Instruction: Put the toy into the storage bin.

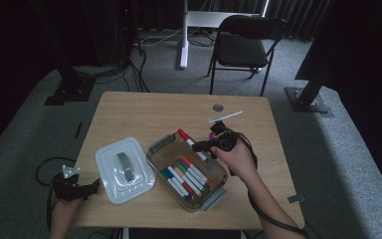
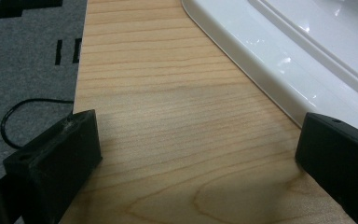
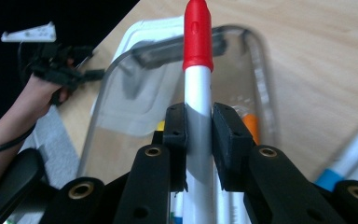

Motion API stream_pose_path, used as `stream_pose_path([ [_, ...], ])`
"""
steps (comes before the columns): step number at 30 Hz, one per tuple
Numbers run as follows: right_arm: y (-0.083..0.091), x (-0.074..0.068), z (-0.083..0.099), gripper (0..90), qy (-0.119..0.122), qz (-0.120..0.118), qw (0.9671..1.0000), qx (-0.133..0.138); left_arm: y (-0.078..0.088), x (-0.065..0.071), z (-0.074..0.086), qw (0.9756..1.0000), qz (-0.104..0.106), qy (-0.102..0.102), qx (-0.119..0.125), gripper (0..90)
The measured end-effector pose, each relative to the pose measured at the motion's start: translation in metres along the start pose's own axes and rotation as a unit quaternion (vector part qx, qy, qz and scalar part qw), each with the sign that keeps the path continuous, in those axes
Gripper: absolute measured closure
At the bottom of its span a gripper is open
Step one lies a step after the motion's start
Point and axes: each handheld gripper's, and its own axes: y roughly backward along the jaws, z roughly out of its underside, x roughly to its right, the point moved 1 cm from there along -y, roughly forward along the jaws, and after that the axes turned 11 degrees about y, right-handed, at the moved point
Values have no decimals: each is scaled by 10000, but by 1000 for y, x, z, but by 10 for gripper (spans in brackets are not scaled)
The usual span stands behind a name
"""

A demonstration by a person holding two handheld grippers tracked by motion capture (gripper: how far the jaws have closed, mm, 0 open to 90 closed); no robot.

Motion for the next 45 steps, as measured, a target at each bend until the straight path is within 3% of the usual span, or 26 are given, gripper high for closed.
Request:
stream_pose_path([
  [13,-39,-27,12,762,176,-426,9980,-433,0,0,0,10000,-2,-7,1,5],
  [20,-65,-36,18,762,260,-571,9941,-881,0,0,0,10000,0,3,2,5],
  [27,-78,-41,21,761,339,-741,9892,-1217,0,0,0,10000,1,-4,-6,5],
  [28,-78,-41,21,761,339,-741,9892,-1217,0,0,0,10000,1,-4,-6,5],
  [29,-82,-44,22,761,361,-762,9864,-1414,0,0,0,10000,0,-3,-6,5],
  [35,-87,-46,17,761,482,-660,9850,-1521,0,0,0,10000,0,-2,-5,5],
  [39,-94,-47,15,760,544,-620,9822,-1687,0,0,0,10000,2,1,-4,5],
  [40,-104,-47,15,760,572,-615,9781,-1904,0,0,0,10000,2,0,-4,5],
  [45,-116,-46,14,760,664,-517,9706,-2256,0,0,0,10000,1,-1,-5,5],
])
